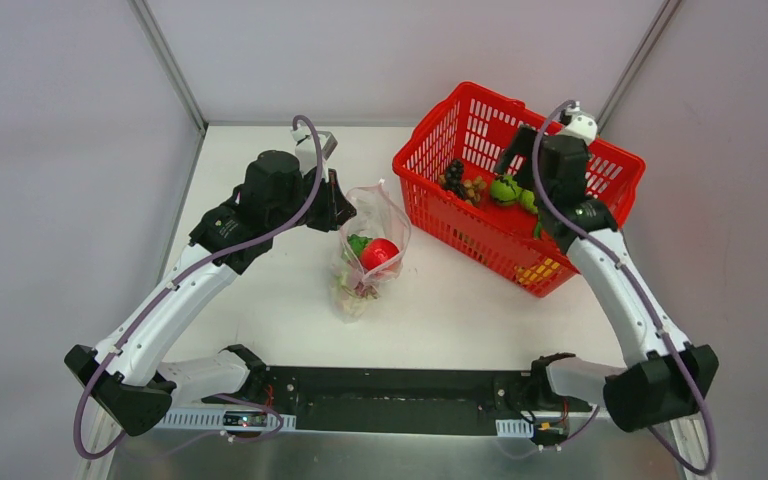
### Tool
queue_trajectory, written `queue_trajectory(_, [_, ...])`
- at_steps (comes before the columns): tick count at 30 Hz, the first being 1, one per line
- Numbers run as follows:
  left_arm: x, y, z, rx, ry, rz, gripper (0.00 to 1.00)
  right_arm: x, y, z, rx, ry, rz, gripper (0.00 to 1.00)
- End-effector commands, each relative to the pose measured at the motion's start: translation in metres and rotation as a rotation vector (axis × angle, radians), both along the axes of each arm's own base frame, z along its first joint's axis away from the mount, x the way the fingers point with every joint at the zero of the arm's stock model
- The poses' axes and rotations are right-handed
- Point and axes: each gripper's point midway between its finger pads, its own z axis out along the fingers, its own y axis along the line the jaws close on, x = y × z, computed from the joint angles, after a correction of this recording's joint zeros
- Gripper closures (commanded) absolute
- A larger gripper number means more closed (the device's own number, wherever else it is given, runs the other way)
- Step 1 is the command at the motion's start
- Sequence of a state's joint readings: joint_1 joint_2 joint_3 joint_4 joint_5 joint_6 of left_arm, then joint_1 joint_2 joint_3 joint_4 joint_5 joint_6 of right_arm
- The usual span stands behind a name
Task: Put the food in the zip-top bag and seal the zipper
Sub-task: Pick up the fake fruit from the bin.
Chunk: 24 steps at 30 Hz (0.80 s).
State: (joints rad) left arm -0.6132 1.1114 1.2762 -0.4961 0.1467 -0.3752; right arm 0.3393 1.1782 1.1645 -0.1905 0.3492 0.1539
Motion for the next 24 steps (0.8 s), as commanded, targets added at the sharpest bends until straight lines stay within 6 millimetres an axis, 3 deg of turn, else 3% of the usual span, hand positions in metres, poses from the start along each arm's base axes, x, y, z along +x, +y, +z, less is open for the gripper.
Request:
queue_trajectory(1, [0.003, 0.004, 0.014, -0.033, -0.052, 0.024, 1.0, 0.017, -0.051, -0.057, 0.008, 0.229, -0.101, 0.0])
queue_trajectory(5, [0.003, 0.005, 0.014, -0.032, -0.053, 0.025, 1.0, 0.04, -0.087, -0.099, 0.032, 0.317, -0.185, 0.0])
queue_trajectory(11, [0.001, 0.005, 0.012, -0.031, -0.052, 0.021, 1.0, 0.068, -0.112, -0.123, -0.005, 0.308, -0.295, 0.01])
queue_trajectory(16, [0.001, 0.009, 0.012, -0.018, -0.063, 0.029, 1.0, 0.09, -0.105, -0.124, 0.016, 0.189, -0.248, 0.0])
queue_trajectory(24, [0.0, 0.01, 0.013, -0.016, -0.07, 0.028, 1.0, 0.095, -0.124, -0.176, -0.007, 0.318, -0.389, 0.1])
